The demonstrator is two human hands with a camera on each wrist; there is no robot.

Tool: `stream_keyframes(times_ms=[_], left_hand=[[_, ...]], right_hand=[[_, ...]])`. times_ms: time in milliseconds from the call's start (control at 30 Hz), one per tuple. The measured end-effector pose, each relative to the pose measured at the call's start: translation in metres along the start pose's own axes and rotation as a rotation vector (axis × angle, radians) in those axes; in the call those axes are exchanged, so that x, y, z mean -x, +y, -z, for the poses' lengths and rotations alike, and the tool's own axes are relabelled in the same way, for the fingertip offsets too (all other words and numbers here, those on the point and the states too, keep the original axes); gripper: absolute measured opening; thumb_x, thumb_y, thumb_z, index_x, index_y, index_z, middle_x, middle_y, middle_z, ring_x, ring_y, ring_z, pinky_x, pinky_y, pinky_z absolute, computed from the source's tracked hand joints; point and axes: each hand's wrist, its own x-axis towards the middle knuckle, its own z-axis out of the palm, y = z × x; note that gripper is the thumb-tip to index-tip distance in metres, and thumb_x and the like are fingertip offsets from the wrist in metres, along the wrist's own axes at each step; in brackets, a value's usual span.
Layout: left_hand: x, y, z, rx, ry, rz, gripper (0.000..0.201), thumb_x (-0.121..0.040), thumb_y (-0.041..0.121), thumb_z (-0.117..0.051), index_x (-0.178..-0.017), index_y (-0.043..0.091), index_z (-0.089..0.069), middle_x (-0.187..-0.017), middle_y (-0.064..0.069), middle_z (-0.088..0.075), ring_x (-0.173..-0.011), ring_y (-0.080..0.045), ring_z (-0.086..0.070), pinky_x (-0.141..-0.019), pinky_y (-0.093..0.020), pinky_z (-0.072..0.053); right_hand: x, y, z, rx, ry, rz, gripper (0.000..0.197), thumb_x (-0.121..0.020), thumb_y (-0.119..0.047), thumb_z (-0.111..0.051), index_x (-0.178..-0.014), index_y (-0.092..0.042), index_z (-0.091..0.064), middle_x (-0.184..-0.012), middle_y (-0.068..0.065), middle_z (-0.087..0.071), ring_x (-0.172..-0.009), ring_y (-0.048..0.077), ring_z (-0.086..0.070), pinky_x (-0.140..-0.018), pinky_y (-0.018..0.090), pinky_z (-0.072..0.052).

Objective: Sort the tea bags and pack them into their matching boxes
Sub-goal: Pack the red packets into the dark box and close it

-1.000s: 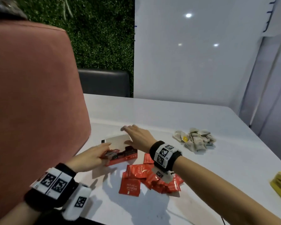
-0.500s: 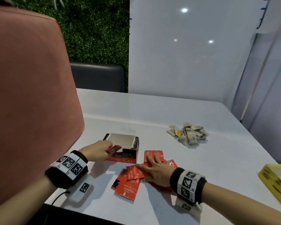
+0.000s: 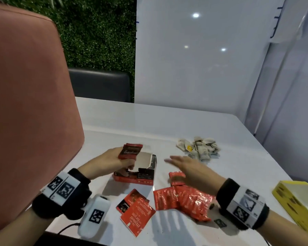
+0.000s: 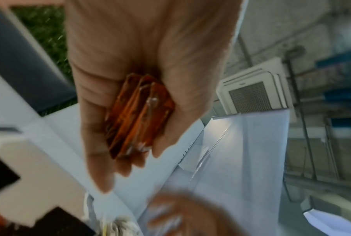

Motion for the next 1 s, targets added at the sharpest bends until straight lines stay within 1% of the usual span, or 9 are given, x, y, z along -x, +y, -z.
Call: stream_keyframes(times_ms=[100, 167, 267, 367, 467, 500, 633, 833, 1000], left_hand=[[-0.003, 0.008, -0.009, 0.038, -0.134, -0.061, 0.012, -0.089, 0.013, -0.06, -0.098, 0.02, -0.057, -0.086, 0.004, -0.063, -0.075, -0.002, -0.062, -0.069, -0.017, -0.049], [-0.01, 0.01, -0.013, 0.049, -0.162, -0.099, 0.031, -0.087, 0.014, -0.064, -0.113, 0.025, -0.051, -0.093, 0.01, -0.066, -0.085, -0.001, -0.063, -0.074, -0.017, -0.049], [-0.021, 0.006, -0.01, 0.129, -0.116, -0.069, 0.051, -0.083, 0.008, -0.066, -0.125, 0.016, -0.038, -0.096, -0.002, -0.06, -0.085, -0.006, -0.062, -0.073, -0.021, -0.053], [-0.028, -0.006, 0.004, 0.143, -0.069, -0.022, 0.082, -0.077, 0.018, -0.075, -0.14, 0.017, -0.022, -0.115, -0.005, -0.059, -0.106, -0.014, -0.058, -0.091, -0.03, -0.049], [-0.028, -0.025, 0.033, -0.066, 0.023, 0.048, 0.123, -0.056, 0.058, -0.077, -0.148, 0.024, -0.003, -0.149, -0.004, -0.034, -0.136, -0.015, -0.031, -0.109, -0.032, -0.026], [-0.027, -0.033, 0.041, -0.119, 0.02, 0.086, 0.127, -0.054, 0.061, -0.077, -0.149, 0.026, 0.001, -0.154, -0.005, -0.023, -0.141, -0.017, -0.022, -0.111, -0.034, -0.022], [-0.031, -0.063, 0.036, -0.271, -0.193, 0.163, 0.113, -0.074, 0.025, -0.077, -0.149, 0.03, 0.008, -0.158, 0.0, -0.004, -0.145, -0.019, -0.013, -0.114, -0.033, -0.015], [-0.049, -0.093, 0.021, -0.23, -0.199, 0.053, 0.098, -0.071, 0.008, -0.074, -0.142, 0.043, -0.016, -0.142, 0.003, -0.043, -0.119, -0.014, -0.049, -0.104, -0.024, -0.036], [-0.052, -0.101, 0.017, -0.237, -0.108, 0.015, 0.089, -0.073, 0.009, -0.073, -0.14, 0.041, -0.024, -0.125, 0.002, -0.055, -0.105, -0.014, -0.059, -0.084, -0.014, -0.044]], right_hand=[[-0.019, -0.021, 0.032, -0.305, 0.197, 0.162, 0.065, -0.088, -0.031, -0.06, -0.144, -0.032, -0.027, -0.136, -0.003, -0.047, -0.094, 0.005, -0.062, -0.082, 0.013, -0.047], [-0.032, -0.034, 0.04, -0.397, 0.222, 0.242, 0.056, -0.088, -0.021, -0.063, -0.137, -0.03, -0.039, -0.123, -0.004, -0.056, -0.071, 0.0, -0.061, -0.062, 0.009, -0.049], [-0.05, -0.049, 0.044, -0.409, 0.276, 0.237, 0.02, -0.089, -0.01, -0.06, -0.107, -0.017, -0.06, -0.09, 0.004, -0.068, -0.053, 0.001, -0.058, -0.054, 0.013, -0.047], [-0.074, -0.05, 0.044, -0.4, 0.315, 0.218, 0.013, -0.088, -0.001, -0.057, -0.09, -0.013, -0.061, -0.077, 0.01, -0.071, -0.055, 0.016, -0.066, -0.056, 0.03, -0.057], [-0.098, -0.048, 0.039, -0.241, 0.349, 0.169, 0.019, -0.084, 0.005, -0.058, -0.091, -0.011, -0.064, -0.078, 0.011, -0.071, -0.063, 0.021, -0.068, -0.061, 0.038, -0.058], [-0.105, -0.049, 0.035, -0.187, 0.34, 0.144, 0.018, -0.083, 0.004, -0.06, -0.093, -0.011, -0.065, -0.082, 0.012, -0.07, -0.069, 0.025, -0.067, -0.066, 0.04, -0.057], [-0.125, -0.061, 0.007, -0.065, 0.216, 0.071, 0.015, -0.087, -0.009, -0.06, -0.101, -0.006, -0.065, -0.096, 0.015, -0.067, -0.088, 0.032, -0.064, -0.075, 0.039, -0.053], [-0.137, -0.08, -0.018, 0.037, 0.038, 0.068, 0.025, -0.089, -0.014, -0.055, -0.111, -0.014, -0.066, -0.107, 0.016, -0.065, -0.096, 0.035, -0.063, -0.079, 0.037, -0.05], [-0.149, -0.081, -0.023, -0.042, -0.008, 0.144, 0.028, -0.079, -0.001, -0.061, -0.106, -0.009, -0.066, -0.102, 0.013, -0.068, -0.092, 0.032, -0.065, -0.072, 0.031, -0.048]])
